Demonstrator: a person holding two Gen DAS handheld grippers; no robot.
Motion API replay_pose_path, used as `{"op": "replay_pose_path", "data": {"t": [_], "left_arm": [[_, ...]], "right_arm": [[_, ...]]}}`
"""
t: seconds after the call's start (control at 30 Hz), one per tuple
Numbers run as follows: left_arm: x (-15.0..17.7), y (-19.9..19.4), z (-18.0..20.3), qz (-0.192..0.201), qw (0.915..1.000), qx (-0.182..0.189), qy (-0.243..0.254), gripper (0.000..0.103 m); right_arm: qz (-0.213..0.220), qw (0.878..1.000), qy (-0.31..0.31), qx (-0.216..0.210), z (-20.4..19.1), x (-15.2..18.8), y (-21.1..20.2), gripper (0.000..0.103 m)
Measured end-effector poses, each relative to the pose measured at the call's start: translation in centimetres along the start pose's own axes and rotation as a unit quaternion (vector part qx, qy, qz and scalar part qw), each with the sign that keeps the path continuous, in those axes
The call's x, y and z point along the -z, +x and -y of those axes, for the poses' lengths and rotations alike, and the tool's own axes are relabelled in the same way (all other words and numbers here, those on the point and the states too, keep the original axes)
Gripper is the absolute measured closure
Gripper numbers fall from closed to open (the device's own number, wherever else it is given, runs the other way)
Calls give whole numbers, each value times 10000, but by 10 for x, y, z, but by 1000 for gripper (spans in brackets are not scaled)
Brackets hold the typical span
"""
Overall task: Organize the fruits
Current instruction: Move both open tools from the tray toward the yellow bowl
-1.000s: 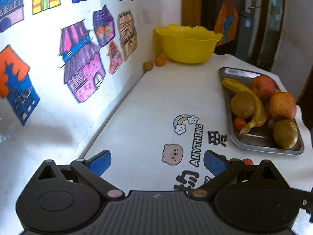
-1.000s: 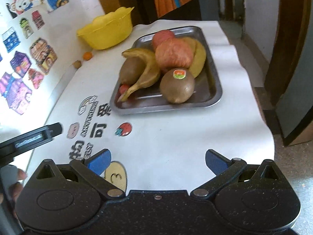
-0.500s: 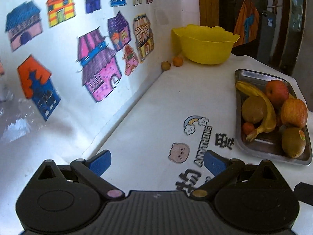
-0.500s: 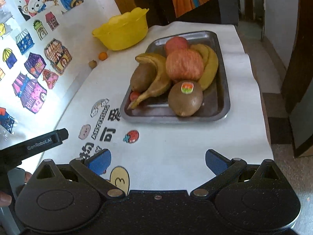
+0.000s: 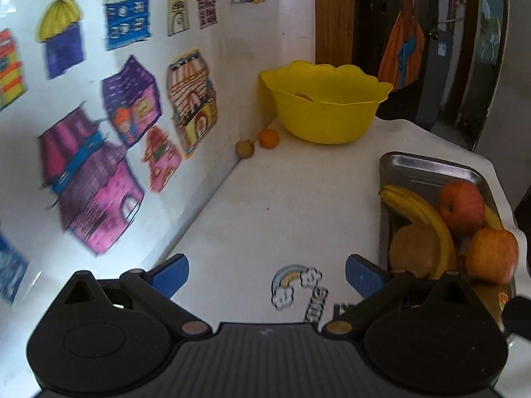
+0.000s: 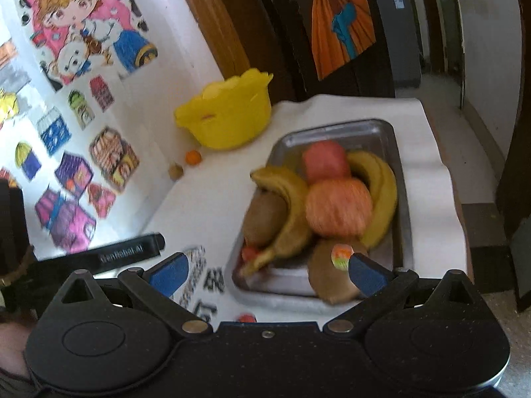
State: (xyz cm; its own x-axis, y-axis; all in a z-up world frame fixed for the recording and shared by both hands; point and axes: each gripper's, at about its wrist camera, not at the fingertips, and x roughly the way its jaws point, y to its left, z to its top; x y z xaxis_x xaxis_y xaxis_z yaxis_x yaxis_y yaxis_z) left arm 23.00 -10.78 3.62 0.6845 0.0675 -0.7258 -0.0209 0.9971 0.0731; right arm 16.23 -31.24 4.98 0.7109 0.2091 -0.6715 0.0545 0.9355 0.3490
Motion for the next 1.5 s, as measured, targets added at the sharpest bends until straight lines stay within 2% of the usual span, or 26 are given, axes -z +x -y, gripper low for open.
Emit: {"op": "replay_pose_path", "data": {"t": [0.2,0.37,0.57,0.7,0.9,1.07,1.2,1.33,1.5], "left_arm": [[-23,35,-7,-27,9998,157,99,1],[-33,60,-10,215,9994,156,199,1],[-34,89,-9,422,9983,90,381,1],[-33,100,-12,432,9981,163,411,1],[-30,107,-22,469,9985,280,104,1],[-33,109,-27,494,9983,256,-147,1],[-39,110,-19,574,9981,211,-14,1],[-44,114,-6,651,9973,57,346,1],[-50,130,0,478,9987,-66,154,1]], "right_arm": [[235,9997,-32,11,-15,-28,28,1],[296,9990,-336,-48,-30,-55,61,1],[43,9976,-508,-464,-39,-84,111,1],[-161,9966,-596,-549,-44,-96,139,1],[-469,9925,-917,-664,-53,-109,169,1],[-560,9902,-1045,-734,-51,-119,179,1],[-515,9899,-926,-941,-39,-126,176,1],[-439,9858,-1130,-1166,-24,-129,173,1],[-442,9816,-1260,-1368,-1,-132,172,1]]}}
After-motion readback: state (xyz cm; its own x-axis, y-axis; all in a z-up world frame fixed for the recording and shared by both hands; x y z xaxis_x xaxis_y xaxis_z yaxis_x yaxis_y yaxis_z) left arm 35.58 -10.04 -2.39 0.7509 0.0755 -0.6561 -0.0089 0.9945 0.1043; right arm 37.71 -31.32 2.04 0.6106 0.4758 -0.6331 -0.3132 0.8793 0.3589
